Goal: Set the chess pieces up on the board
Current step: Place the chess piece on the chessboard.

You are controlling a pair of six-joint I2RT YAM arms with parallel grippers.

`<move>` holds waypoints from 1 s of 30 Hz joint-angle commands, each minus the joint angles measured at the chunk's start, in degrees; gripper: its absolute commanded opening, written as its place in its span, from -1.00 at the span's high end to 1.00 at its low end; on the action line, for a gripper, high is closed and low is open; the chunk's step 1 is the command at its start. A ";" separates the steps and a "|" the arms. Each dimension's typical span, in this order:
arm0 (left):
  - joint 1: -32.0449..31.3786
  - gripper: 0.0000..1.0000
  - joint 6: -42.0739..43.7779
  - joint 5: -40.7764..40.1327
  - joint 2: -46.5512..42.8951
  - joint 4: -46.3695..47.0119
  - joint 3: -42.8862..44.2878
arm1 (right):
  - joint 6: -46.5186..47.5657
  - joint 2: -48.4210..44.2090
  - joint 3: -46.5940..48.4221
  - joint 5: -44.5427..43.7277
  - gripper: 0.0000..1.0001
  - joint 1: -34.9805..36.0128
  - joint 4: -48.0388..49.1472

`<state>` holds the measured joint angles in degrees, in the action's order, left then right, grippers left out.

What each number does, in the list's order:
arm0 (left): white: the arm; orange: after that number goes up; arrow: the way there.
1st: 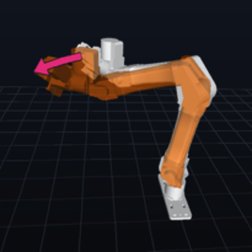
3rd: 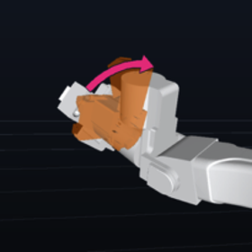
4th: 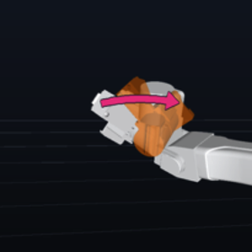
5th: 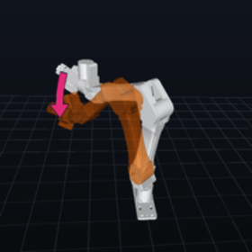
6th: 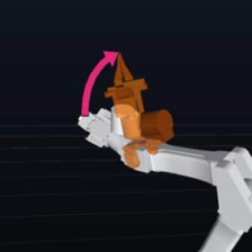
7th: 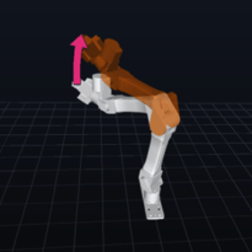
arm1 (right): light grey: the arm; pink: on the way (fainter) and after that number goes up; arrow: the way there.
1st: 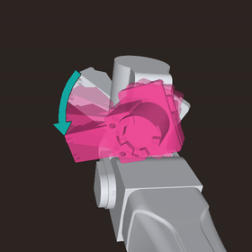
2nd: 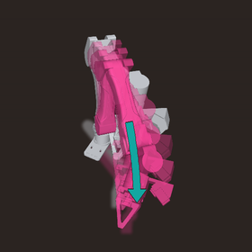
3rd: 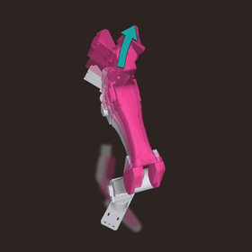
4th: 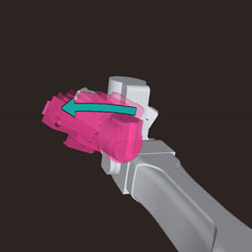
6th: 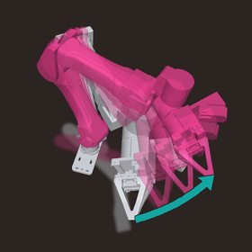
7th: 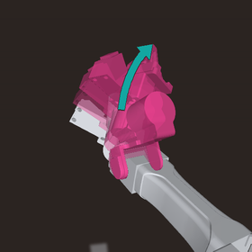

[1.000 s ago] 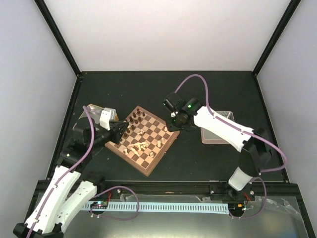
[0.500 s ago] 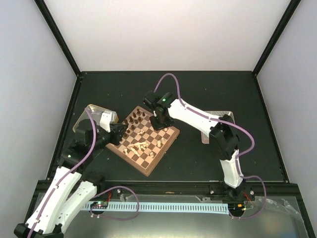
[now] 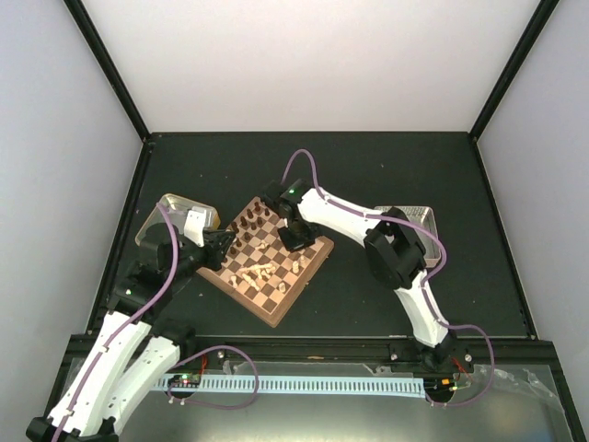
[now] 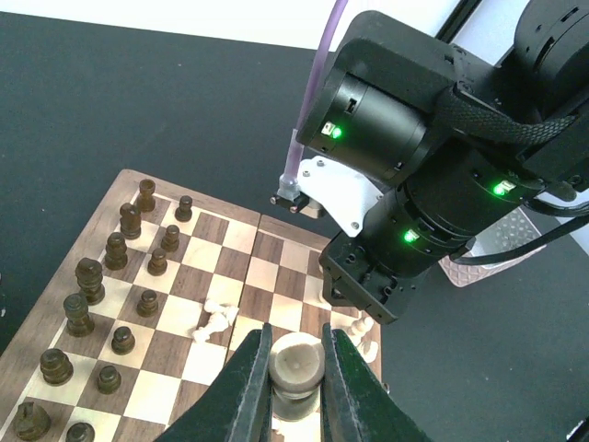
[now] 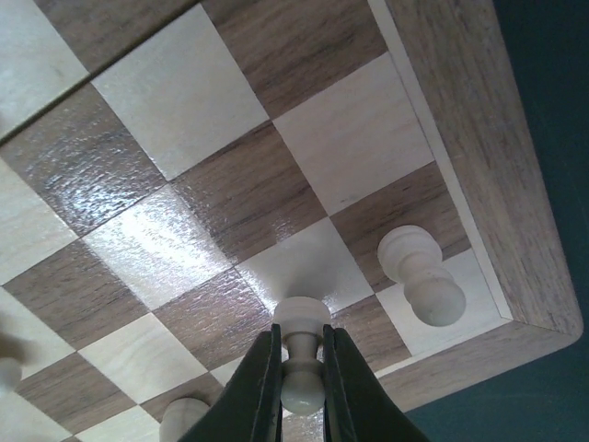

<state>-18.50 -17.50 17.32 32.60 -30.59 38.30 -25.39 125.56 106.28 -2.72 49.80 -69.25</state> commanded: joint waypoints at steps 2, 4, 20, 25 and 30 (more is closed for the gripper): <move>-0.13 0.97 1.08 -0.65 -0.52 -0.26 -0.20 | 1.13 1.23 1.55 -1.42 0.89 0.19 -0.67; -0.13 0.97 1.09 -0.67 -0.52 -0.25 -0.27 | 1.13 1.55 1.64 -1.66 0.87 0.21 -0.47; -0.13 0.97 0.94 -0.07 -0.39 0.00 -0.34 | 0.95 1.83 2.36 -2.15 0.62 0.16 1.16; -0.13 0.97 0.14 1.53 -0.17 0.93 -0.29 | -0.91 -2.72 2.61 -2.77 0.42 0.18 2.01; -0.13 0.97 -1.99 4.25 0.18 2.86 0.13 | -3.00 -10.44 -1.11 -3.30 0.34 0.13 4.75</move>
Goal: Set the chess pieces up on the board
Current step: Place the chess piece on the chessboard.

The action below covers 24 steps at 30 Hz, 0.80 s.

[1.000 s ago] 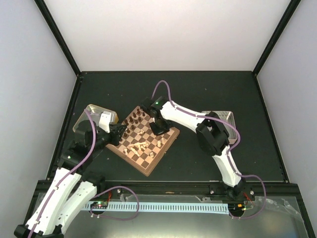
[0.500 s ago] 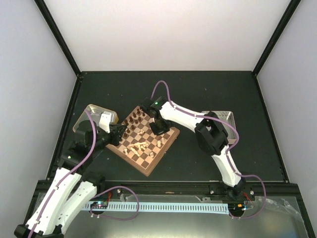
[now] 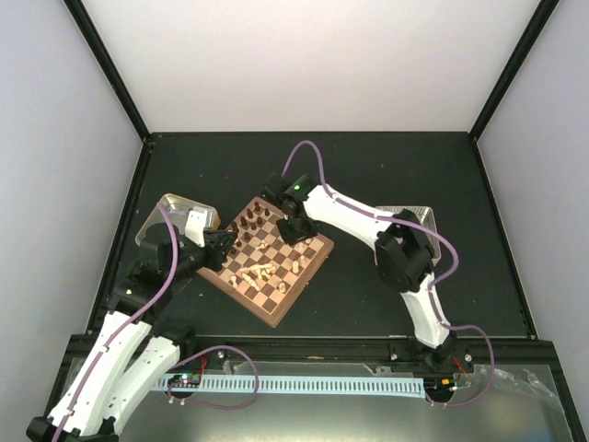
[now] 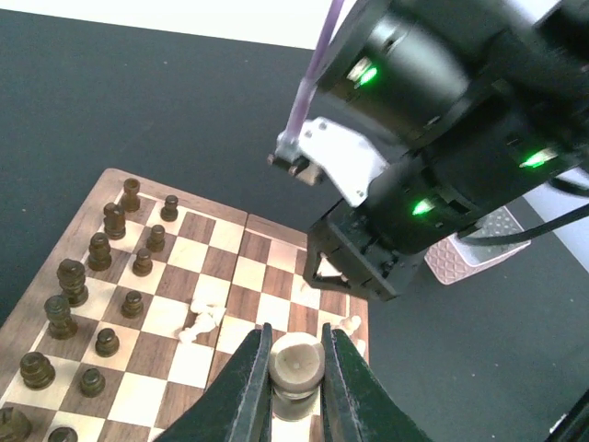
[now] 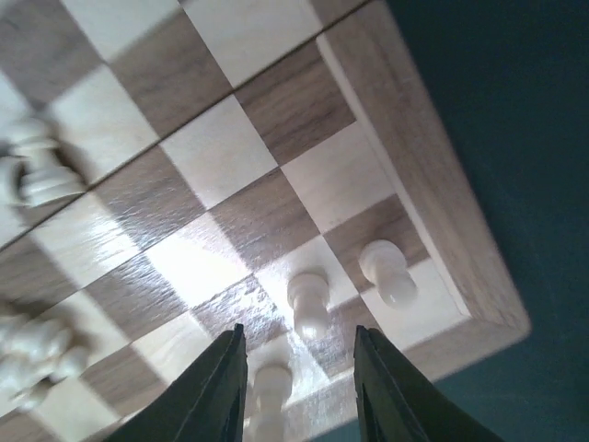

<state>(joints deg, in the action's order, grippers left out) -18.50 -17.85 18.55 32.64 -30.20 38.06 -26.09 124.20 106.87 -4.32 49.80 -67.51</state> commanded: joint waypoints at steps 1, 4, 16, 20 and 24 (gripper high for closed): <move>-0.13 0.97 -2.35 3.86 0.34 3.05 0.49 | -2.55 -11.41 -3.66 -1.45 0.32 0.20 4.97; -0.14 0.96 -5.48 7.32 0.69 6.34 0.69 | -1.93 -20.87 -12.38 1.54 0.26 0.26 14.50; -2.75 0.96 -28.87 23.67 11.04 27.61 4.54 | 3.68 -54.50 -47.91 19.13 -0.24 2.07 56.55; -5.98 0.96 -34.09 22.74 13.60 32.18 5.04 | 4.95 -56.71 -49.06 19.76 -0.30 2.53 59.77; -8.91 0.96 -37.53 20.50 15.24 35.37 5.56 | 5.52 -57.03 -48.51 18.66 -0.30 2.67 60.13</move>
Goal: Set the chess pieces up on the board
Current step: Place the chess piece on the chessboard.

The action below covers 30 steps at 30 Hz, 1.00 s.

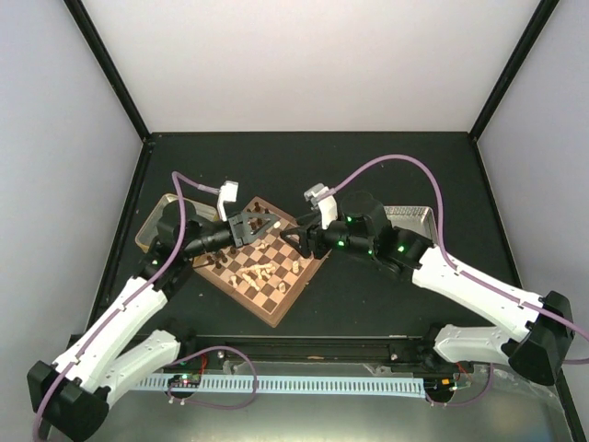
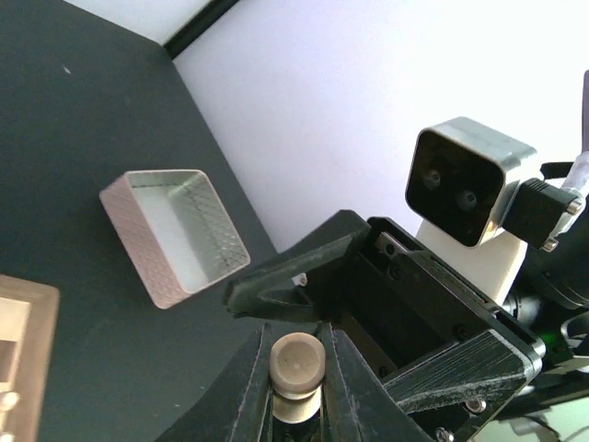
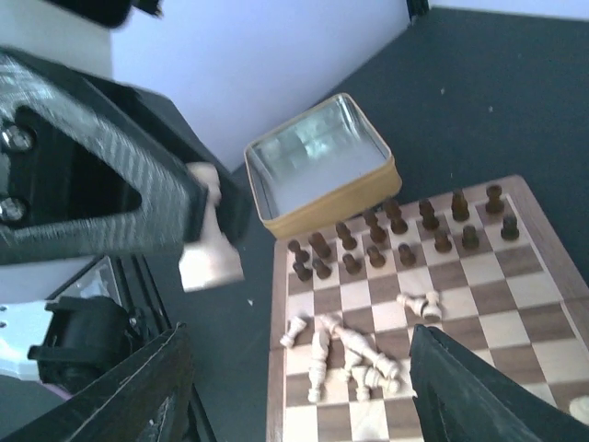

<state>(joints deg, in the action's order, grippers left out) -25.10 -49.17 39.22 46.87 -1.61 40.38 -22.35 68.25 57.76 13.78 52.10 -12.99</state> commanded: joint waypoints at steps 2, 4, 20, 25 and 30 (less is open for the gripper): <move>-3.16 0.96 -6.99 -1.26 1.36 7.33 3.51 | 1.78 -1.05 0.84 0.37 -0.30 0.37 5.72; -3.72 0.96 -7.88 -2.10 1.54 7.74 3.56 | 1.78 -0.94 1.10 0.53 -0.30 0.41 6.08; -4.60 0.94 -7.25 -2.85 1.40 5.46 3.73 | 6.18 2.39 5.75 4.41 0.40 0.55 4.71; -4.60 0.67 -5.31 -1.00 0.50 3.09 4.49 | 10.25 2.30 6.03 2.54 0.85 0.55 3.76; -3.24 -0.01 -2.34 1.25 -1.79 -1.45 6.11 | 18.83 0.04 4.14 4.60 0.91 0.55 2.18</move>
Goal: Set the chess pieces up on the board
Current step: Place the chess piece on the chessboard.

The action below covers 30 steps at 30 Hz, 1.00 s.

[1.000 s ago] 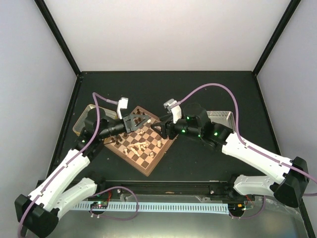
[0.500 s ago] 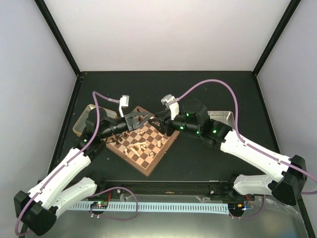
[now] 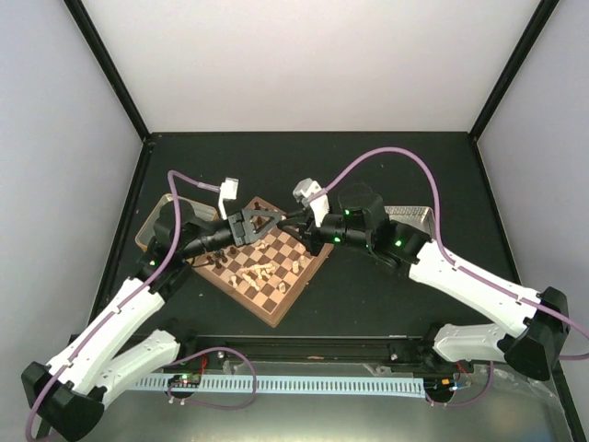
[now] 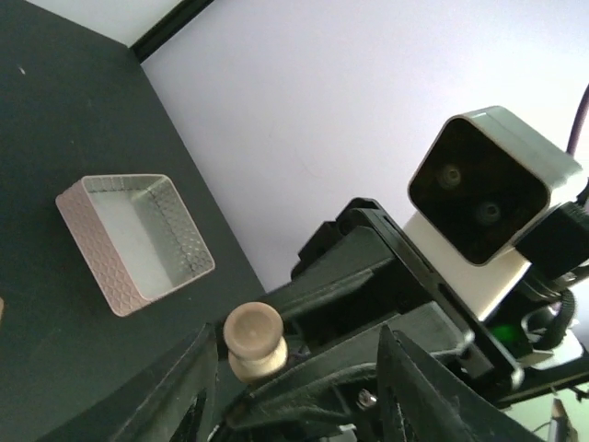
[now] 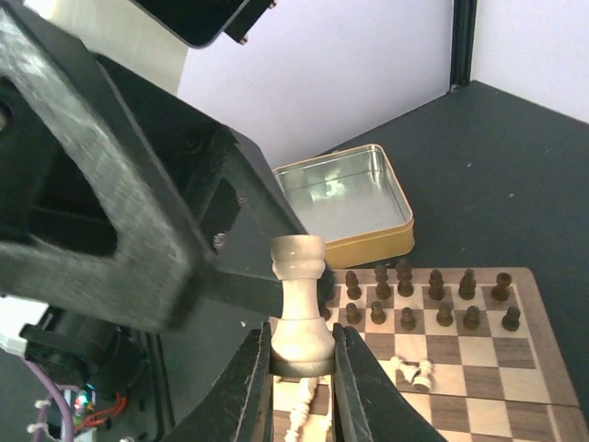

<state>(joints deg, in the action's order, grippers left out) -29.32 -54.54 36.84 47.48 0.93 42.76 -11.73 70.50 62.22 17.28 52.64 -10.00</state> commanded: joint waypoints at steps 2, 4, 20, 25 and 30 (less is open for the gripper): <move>2.00 -0.16 4.44 5.65 -2.51 -7.37 5.55 | 10.82 -3.07 -0.64 2.00 0.92 0.00 -2.10; 2.81 -0.26 6.33 7.36 -2.02 -11.21 7.42 | 13.10 -3.66 -0.53 2.77 0.92 0.00 -3.63; 4.19 0.11 13.66 18.02 3.92 -21.17 11.51 | 18.59 -2.61 1.25 8.71 0.90 0.00 -8.85; 4.19 0.12 14.38 18.66 3.72 -21.94 10.72 | 18.72 -2.68 0.99 8.73 0.90 0.00 -7.67; 4.18 0.53 14.66 18.88 3.49 -21.75 10.77 | 18.93 -1.96 1.24 9.56 0.88 0.00 -7.57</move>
<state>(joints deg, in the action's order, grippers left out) -25.50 -41.25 54.17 51.44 -20.12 51.62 6.15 67.72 62.13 25.30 52.64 -18.85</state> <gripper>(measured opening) 0.296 0.122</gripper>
